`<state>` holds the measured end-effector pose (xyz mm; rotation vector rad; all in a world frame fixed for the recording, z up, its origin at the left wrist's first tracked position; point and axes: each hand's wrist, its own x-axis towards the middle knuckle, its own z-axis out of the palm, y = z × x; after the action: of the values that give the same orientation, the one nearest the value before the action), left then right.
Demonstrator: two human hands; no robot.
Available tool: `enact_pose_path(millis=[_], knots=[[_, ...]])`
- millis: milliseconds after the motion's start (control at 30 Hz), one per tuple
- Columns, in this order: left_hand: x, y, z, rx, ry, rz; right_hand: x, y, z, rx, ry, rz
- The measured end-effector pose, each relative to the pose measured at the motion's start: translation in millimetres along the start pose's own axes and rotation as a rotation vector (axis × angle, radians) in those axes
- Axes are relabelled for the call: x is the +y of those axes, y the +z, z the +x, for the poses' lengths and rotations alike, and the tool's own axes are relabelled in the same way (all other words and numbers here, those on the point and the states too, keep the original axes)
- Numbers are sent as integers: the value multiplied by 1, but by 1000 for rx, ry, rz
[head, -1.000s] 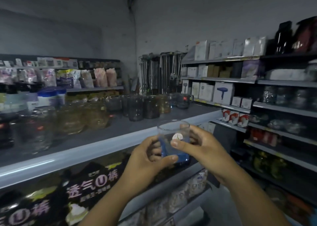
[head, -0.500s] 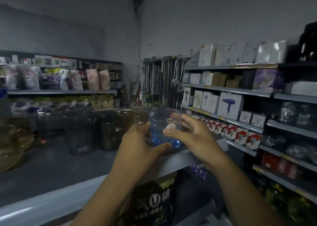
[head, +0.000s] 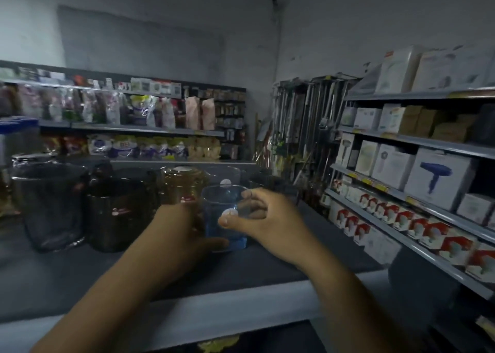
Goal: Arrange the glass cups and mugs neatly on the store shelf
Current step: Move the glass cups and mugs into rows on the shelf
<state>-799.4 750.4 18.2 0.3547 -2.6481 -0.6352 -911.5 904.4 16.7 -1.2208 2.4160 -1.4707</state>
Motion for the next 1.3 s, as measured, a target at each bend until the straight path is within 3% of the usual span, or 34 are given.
enact_pose_path(millis=[167, 500, 767, 1300], knots=[[5, 12, 2, 77, -56, -26, 7, -11, 4, -118, -60, -216], [-13, 15, -3, 142, -129, -276, 31, -7, 5, 2, -52, -239], [-17, 18, -2, 122, -88, -333, 33, 5, 13, -33, -99, -470], [-10, 18, -4, 77, -26, -214, 15, 10, 14, 18, -77, -751]])
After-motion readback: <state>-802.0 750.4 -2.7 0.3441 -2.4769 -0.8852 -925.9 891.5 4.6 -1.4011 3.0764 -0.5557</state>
